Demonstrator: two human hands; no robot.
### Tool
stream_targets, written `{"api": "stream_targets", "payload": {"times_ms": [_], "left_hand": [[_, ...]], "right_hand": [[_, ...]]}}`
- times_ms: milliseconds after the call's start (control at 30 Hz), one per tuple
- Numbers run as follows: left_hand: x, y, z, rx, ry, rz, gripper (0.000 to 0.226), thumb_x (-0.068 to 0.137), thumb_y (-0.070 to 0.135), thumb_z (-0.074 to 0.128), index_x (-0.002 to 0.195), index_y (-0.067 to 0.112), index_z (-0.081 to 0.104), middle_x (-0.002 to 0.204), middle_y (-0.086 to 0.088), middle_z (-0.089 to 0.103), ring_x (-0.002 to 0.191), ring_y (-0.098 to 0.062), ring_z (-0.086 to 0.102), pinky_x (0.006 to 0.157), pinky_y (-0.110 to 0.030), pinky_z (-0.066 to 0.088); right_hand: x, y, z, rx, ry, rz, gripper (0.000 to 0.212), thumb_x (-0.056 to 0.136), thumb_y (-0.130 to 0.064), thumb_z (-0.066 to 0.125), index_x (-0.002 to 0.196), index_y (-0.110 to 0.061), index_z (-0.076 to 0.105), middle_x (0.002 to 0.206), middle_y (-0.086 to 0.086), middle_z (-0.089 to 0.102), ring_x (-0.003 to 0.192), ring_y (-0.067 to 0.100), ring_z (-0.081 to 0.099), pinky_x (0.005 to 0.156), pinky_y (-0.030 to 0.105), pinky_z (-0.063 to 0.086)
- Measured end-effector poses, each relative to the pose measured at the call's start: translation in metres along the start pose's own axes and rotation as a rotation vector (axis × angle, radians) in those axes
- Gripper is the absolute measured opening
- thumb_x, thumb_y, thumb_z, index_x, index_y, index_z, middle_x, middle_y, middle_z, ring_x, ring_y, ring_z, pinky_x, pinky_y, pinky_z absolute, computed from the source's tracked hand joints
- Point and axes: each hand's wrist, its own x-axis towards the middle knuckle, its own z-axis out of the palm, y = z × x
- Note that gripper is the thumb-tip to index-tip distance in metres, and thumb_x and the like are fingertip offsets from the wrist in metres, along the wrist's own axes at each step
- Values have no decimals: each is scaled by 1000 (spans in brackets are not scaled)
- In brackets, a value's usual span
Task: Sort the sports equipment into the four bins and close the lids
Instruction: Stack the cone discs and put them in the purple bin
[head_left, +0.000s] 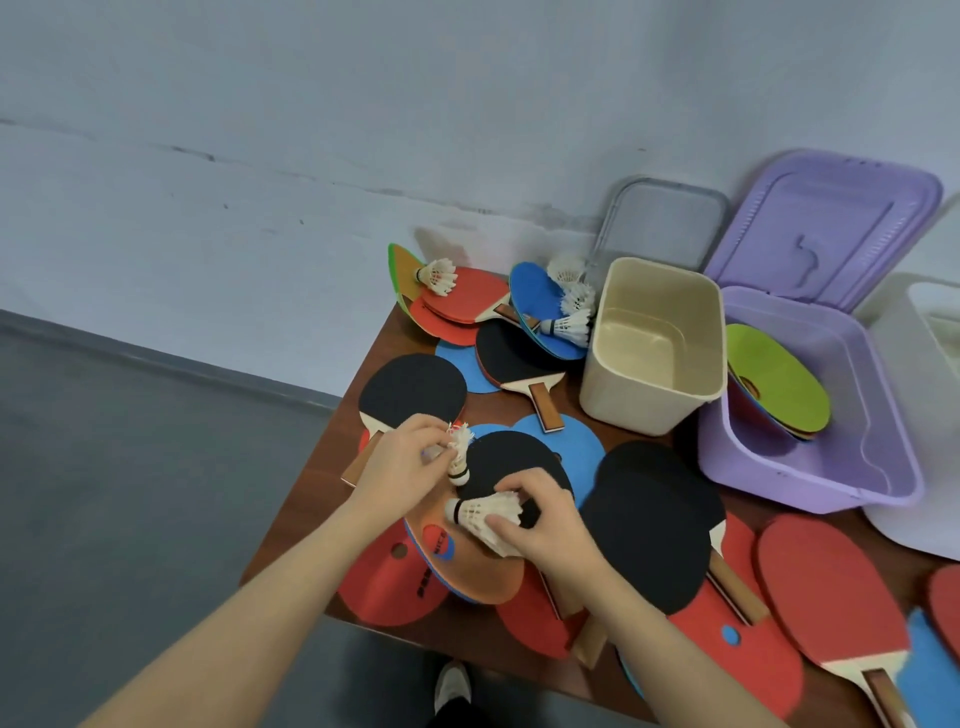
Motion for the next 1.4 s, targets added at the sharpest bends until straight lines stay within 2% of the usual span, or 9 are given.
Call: {"api": "stream_targets", "payload": {"times_ms": [100,233,700,800,967,1100,1167,1233,1400], "left_hand": [[11,18,-10,-18,42,84,16,85,16,66,99,10,72,111,5,61,98,-4,57,81,-7,39],[40,51,-13,-74,130,197,17,85,15,66,101,12,72,112,4,63,100,-4,57,90,-22,45],[116,204,71,-342,106,413,11,82,10,70,92,10,73,95,3,68,92,1,57,85,-5,39],[125,244,104,-369,131,421,11,80,7,71,90,11,73,90,2,68,87,3,57,80,-2,38],[127,326,169,-462,126,389,17,80,5,70,95,14,71,88,6,66,81,15,55,76,-1,38],[134,373,220,-505,50,334,34,83,13,68,117,21,63,93,13,64,79,0,60,73,-19,50],[135,398,251,-472,60,353,39,84,16,68,121,23,60,89,19,59,78,-1,57,78,-14,46],[135,420,277,-432,46,407,38,85,18,66,122,20,59,90,14,58,83,-1,55,82,-12,41],[144,451,329,-204,-13,529,32,86,20,57,118,17,63,90,3,63,91,-18,55,86,-34,44]], "right_hand": [[5,-5,-24,22,124,-48,25,75,-35,70,96,-38,57,99,-20,55,98,0,52,87,33,45],[15,-3,-64,-46,255,-75,27,79,-23,73,98,-35,59,102,-18,56,101,1,52,87,29,45],[-2,45,-223,-21,796,-92,21,75,-23,73,94,-20,64,94,-1,62,88,7,56,74,9,40],[-15,70,-262,-27,837,-93,28,75,-39,65,94,-20,65,96,-5,61,89,7,57,75,13,40],[-42,115,-342,-56,858,-135,24,77,-34,65,94,-17,65,94,-8,59,88,4,56,75,13,40],[-61,148,-393,-77,916,-117,19,77,-27,67,94,-18,65,93,-10,59,86,3,55,75,11,39],[-76,168,-419,-85,938,-90,21,77,-27,66,96,-17,65,95,-9,59,89,3,55,77,12,40],[-89,186,-442,-112,959,-61,21,79,-27,67,97,-17,64,96,-7,59,91,6,55,81,16,41],[-105,225,-489,-232,982,67,23,81,-17,71,103,-14,64,104,-6,53,100,10,50,90,27,39]]}}
